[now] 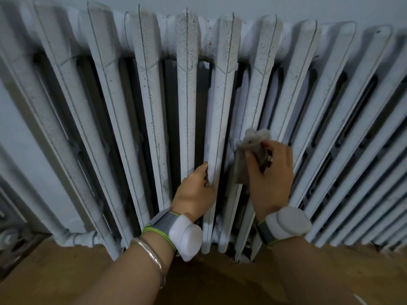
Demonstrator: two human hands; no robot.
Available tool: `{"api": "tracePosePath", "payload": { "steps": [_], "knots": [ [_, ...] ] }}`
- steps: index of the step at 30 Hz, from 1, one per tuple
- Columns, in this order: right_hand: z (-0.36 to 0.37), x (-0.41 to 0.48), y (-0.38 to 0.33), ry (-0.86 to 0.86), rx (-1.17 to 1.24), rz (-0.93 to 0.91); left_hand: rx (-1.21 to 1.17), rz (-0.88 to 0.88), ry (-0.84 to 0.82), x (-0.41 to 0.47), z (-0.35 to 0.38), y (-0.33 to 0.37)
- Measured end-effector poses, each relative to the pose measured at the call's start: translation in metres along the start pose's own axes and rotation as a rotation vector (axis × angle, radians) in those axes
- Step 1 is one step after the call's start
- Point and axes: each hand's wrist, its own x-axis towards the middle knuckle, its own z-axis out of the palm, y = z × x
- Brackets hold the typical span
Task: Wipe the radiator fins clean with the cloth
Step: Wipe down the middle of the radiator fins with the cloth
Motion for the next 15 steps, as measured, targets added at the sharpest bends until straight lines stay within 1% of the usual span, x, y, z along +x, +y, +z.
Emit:
{"api": "tracePosePath", "payload": {
  "steps": [2, 4, 9, 15],
  "knots": [
    [0.005, 0.002, 0.002, 0.009, -0.025, -0.036, -0.022, -0.010, 0.008, -0.001, 0.000, 0.001],
    [0.012, -0.004, 0.007, -0.019, -0.054, -0.049, -0.022, -0.009, 0.014, 0.000, 0.001, 0.000],
    [0.023, -0.032, 0.031, -0.113, -0.132, 0.031, -0.044, -0.017, 0.007, -0.002, 0.002, 0.004],
    [0.029, -0.057, 0.046, -0.171, -0.124, 0.108, 0.018, 0.006, -0.004, -0.005, 0.000, 0.003]
  ]
}}
